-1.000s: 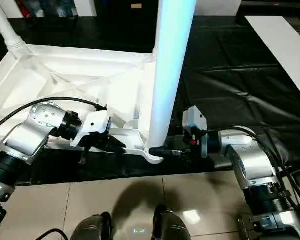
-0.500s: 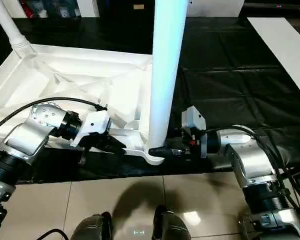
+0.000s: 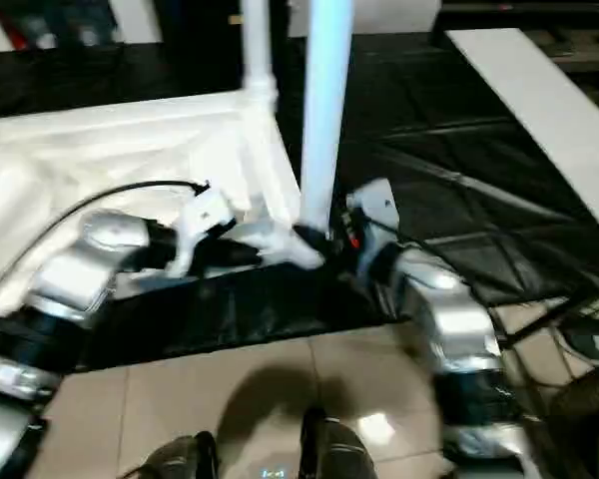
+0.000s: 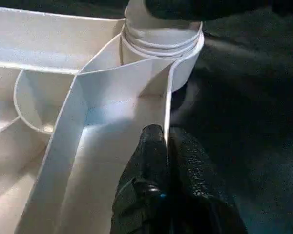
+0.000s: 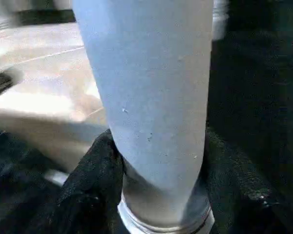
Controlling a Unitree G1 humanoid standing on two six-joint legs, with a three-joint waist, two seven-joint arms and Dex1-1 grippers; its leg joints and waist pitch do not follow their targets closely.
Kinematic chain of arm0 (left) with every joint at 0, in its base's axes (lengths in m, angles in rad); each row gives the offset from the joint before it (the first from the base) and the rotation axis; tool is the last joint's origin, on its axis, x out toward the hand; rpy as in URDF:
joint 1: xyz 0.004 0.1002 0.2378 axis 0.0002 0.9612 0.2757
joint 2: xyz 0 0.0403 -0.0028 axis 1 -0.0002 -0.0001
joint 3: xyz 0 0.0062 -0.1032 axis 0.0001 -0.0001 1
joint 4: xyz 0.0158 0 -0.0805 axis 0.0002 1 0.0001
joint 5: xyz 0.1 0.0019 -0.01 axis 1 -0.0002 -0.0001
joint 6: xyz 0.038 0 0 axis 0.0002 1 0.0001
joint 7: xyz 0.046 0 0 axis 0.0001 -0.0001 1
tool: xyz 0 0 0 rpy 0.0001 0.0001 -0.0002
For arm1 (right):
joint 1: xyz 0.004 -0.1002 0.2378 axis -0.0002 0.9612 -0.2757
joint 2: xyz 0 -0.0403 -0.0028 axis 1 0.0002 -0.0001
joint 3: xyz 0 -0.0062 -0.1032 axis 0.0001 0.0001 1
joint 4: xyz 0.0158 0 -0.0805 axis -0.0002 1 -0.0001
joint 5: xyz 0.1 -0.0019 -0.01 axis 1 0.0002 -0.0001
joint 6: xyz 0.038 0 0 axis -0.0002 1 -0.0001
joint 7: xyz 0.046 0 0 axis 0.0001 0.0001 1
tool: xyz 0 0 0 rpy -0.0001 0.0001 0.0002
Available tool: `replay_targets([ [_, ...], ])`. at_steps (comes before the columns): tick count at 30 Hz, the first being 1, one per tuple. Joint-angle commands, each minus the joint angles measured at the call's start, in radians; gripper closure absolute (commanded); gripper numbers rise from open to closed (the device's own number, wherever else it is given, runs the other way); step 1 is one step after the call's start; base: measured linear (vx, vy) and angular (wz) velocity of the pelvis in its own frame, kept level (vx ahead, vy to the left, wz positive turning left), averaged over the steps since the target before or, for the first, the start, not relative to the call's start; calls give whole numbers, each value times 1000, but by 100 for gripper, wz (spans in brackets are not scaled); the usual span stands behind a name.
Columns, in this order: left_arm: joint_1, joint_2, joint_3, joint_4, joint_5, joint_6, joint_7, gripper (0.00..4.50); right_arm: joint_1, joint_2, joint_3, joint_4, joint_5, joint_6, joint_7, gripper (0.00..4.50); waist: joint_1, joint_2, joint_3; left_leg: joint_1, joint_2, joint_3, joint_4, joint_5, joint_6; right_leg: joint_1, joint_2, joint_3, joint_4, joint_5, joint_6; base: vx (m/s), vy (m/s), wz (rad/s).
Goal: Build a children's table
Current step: Rotate leg to tighten
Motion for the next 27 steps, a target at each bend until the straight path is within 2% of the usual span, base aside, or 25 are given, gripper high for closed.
replay_targets([
  [1, -43, -94, -12, -21, -30, 3, 90, 450, -16, 92, 90, 34, 23, 64, -29, 249, -5, 3, -72, 24, 51, -39, -76, -474, 29, 54, -80, 38, -82, -646, 14, 0, 0, 0],
  [2, -45, -105, -11, -23, -21, 10, 107, 450, -20, 104, 92, 36, 16, 63, -39, 249, -8, 3, -71, 24, 45, -36, -74, -462, 29, 53, -83, 38, -86, -659, 14, 0, 0, 0],
  [3, -48, -115, -10, -26, -15, 20, 122, 450, -23, 113, 97, 36, 12, 56, -43, 249, -12, -2, -72, 17, 38, -33, -69, -422, 34, 57, -88, 38, -88, -673, 17, 0, 0, 0],
  [4, -48, -113, -15, -28, -9, 21, 122, 450, -21, 112, 101, 33, 9, 44, -40, 193, -10, -2, -72, 16, 33, -31, -68, -391, 41, 54, -90, 42, -92, -676, 22, 0, 0, 0],
  [5, -47, -106, -20, -30, -4, 17, 117, 450, -15, 108, 101, 26, 10, 36, -34, 193, -9, -3, -73, 15, 32, -29, -68, -378, 45, 55, -90, 44, -90, -669, 21, 0, 0, 0],
  [6, -44, -87, -28, -30, 6, 14, 106, 450, -5, 101, 91, 17, 20, 34, -19, 180, -9, -4, -74, 10, 34, -30, -70, -356, 54, 56, -90, 48, -86, -649, 15, 0, 0, 0],
  [8, -38, -63, -30, -32, 8, 1, 84, 450, 4, 78, 85, 13, 17, 22, 2, 175, -6, -2, -77, 10, 38, -30, -73, -336, 64, 55, -89, 55, -77, -601, -6, 0, 0, 0],
  [10, -35, -56, -29, -35, 7, -4, 77, 450, 7, 69, 85, 13, 12, 16, 6, 147, -4, -2, -82, 5, 42, -28, -74, -294, 80, 58, -88, 63, -65, -528, -39, 0, 0, 0],
  [12, -20, -19, -33, -41, 8, -26, 40, 450, 22, 26, 76, 8, 12, -19, 47, 131, 0, -3, -87, -2, 42, -26, -73, -256, 95, 62, -87, 69, -54, -469, -64, 0, 0, 0],
  [13, -12, 9, -42, -40, 11, -57, 6, 450, 34, -9, 72, -5, 22, -34, 93, 131, 2, -4, -84, -3, 41, -21, -72, -238, 109, 58, -87, 75, -52, -447, -78, 0, 0, 0],
  [15, -6, 31, -47, -39, 12, -78, -24, 450, 45, -43, 71, -18, 31, -39, 139, 104, 5, -8, -84, -1, 40, -17, -72, -234, 118, 57, -82, 77, -51, -450, -79, 0, 0, 0],
  [18, 2, 105, -67, -14, -7, -160, -148, 450, 55, -171, 62, -20, 46, -76, 300, 79, 16, -12, -88, -6, 34, -13, -66, -203, 134, 60, -82, 84, -43, -457, -82, 0, 0, 0],
  [20, 3, 124, -76, -8, -14, -179, -193, 450, 51, -205, 62, -12, 46, -92, 347, 55, 24, -15, -92, -11, 31, -11, -63, -173, 145, 61, -78, 88, -36, -441, -81, 0, 0, 0],
  [21, 3, 130, -79, -6, -14, -188, -205, 450, 49, -214, 64, -10, 45, -97, 361, 55, 27, -15, -91, -11, 32, -10, -64, -162, 147, 59, -77, 89, -34, -434, -84, 0, 0, 0],
  [23, 4, 166, -103, 1, -25, -240, -293, 450, 44, -273, 77, -7, 61, -123, 475, 55, 36, -13, -98, -12, 34, -11, -63, -122, 164, 63, -74, 87, -27, -376, -101, 0, 0, 0],
  [25, -1, 193, -123, 15, -25, -282, -349, 450, 40, -314, 92, -3, 80, -144, 558, 55, 45, -12, -100, -6, 45, -12, -63, -95, 190, 59, -72, 88, -17, -313, -131, 0, 0, 0],
  [27, -6, 207, -134, 25, -25, -306, -380, 450, 36, -337, 103, 5, 89, -162, 606, 55, 52, -11, -99, -2, 48, -11, -65, -95, 198, 57, -72, 90, -16, -300, -146, 0, 0, 0],
])
